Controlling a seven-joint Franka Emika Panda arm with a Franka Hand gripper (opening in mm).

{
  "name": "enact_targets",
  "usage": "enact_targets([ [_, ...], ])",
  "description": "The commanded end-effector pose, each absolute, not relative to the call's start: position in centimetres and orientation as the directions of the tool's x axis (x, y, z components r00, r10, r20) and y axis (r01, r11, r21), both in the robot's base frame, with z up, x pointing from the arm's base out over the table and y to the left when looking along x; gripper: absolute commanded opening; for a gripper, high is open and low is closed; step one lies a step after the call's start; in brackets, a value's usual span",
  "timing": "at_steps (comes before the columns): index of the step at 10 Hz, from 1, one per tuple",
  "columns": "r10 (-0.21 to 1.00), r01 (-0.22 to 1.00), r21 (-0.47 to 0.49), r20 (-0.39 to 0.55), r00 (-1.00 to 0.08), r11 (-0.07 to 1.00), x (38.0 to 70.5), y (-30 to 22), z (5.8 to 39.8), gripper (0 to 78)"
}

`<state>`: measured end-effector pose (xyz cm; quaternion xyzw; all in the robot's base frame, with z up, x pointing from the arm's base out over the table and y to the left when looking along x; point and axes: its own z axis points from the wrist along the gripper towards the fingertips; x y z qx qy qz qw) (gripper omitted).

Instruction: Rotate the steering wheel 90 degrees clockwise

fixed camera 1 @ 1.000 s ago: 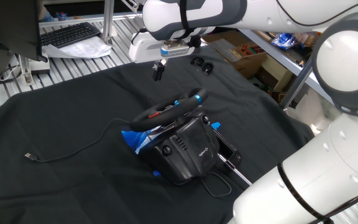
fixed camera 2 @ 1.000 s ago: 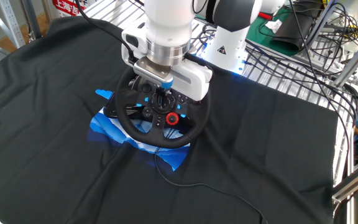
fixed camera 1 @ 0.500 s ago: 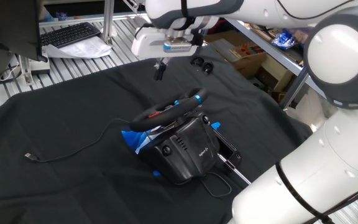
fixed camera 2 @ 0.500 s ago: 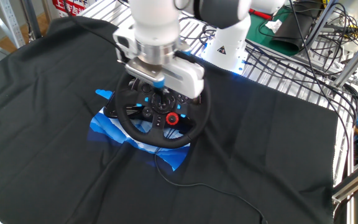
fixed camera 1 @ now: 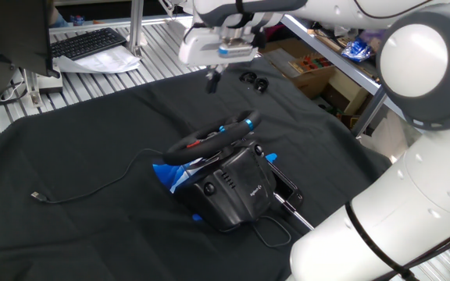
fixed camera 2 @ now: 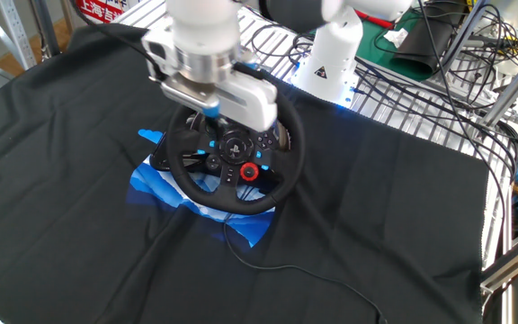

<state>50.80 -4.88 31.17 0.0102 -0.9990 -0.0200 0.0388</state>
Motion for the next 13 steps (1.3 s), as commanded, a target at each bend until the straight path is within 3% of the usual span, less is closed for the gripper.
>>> enact_targets([
  [1,-0.036,-0.036,-0.001,0.081,-0.996,0.999,51.0,-6.9,32.7,0.0],
  [13,0.038,0.038,0.0,0.076,-0.996,0.999,51.4,-8.3,32.6,0.0],
])
